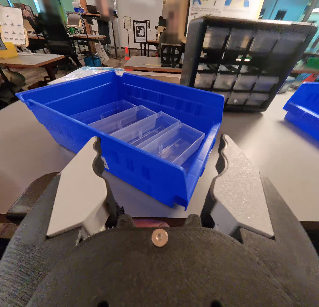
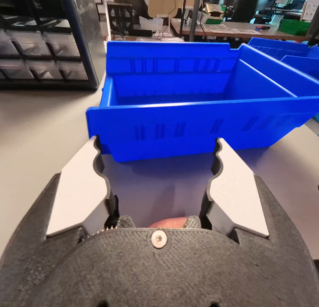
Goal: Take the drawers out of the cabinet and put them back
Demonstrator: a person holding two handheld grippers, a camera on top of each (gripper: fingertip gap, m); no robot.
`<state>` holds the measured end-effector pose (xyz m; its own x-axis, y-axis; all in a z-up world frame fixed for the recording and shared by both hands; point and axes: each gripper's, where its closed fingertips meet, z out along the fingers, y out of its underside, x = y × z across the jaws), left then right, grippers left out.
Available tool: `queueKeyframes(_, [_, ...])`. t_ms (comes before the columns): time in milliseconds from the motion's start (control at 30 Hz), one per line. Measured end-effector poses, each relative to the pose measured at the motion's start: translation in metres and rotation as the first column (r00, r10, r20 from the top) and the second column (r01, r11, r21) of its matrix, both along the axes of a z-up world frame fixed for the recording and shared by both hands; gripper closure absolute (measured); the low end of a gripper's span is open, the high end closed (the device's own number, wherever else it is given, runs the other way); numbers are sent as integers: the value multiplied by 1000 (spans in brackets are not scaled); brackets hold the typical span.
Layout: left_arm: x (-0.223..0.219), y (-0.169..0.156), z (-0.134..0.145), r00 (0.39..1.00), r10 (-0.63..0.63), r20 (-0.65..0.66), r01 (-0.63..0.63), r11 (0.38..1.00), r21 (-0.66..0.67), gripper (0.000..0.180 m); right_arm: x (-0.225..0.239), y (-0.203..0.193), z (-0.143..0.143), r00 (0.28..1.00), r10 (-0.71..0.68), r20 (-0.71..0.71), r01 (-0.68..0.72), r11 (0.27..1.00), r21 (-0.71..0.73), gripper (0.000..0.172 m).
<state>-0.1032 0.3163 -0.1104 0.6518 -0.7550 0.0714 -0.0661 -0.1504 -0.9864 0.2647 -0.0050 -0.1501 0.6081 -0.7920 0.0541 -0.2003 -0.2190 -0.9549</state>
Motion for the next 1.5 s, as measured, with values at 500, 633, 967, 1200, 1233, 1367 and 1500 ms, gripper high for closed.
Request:
queueKeyframes(500, [-20, 45, -31, 989, 97, -108, -101, 994, -33, 83, -4, -15, 7, 997, 61, -55, -59, 998, 35, 63])
queueKeyframes(633, [-15, 50, -39, 985, 103, -139, -108, 994, -29, 86, -24, 25, 7, 994, 101, -51, -100, 994, 33, 54])
queueKeyframes(967, [-31, 73, -36, 978, 108, -177, -110, 994, -1, 99, 16, -17, 11, 999, -54, 2, 54, 998, -44, 65])
queueKeyframes(1200, [-62, 127, -25, 951, 200, -234, -192, 980, 57, 159, 63, -104, 13, 979, -203, 24, 204, 975, -84, 127])
queueKeyframes(1233, [-68, 139, -23, 944, 226, -239, -215, 974, 73, 159, 73, -119, 14, 968, -248, 35, 250, 963, -103, 129])
queueKeyframes(1367, [-88, 159, -4, 924, 306, -231, -288, 952, 105, 141, 76, -142, 35, 949, -306, 73, 312, 946, -87, 116])
queueKeyframes(1500, [-70, 125, 18, 963, 236, -127, -219, 967, 131, 125, 41, -88, 49, 988, -129, 86, 132, 991, -26, 115])
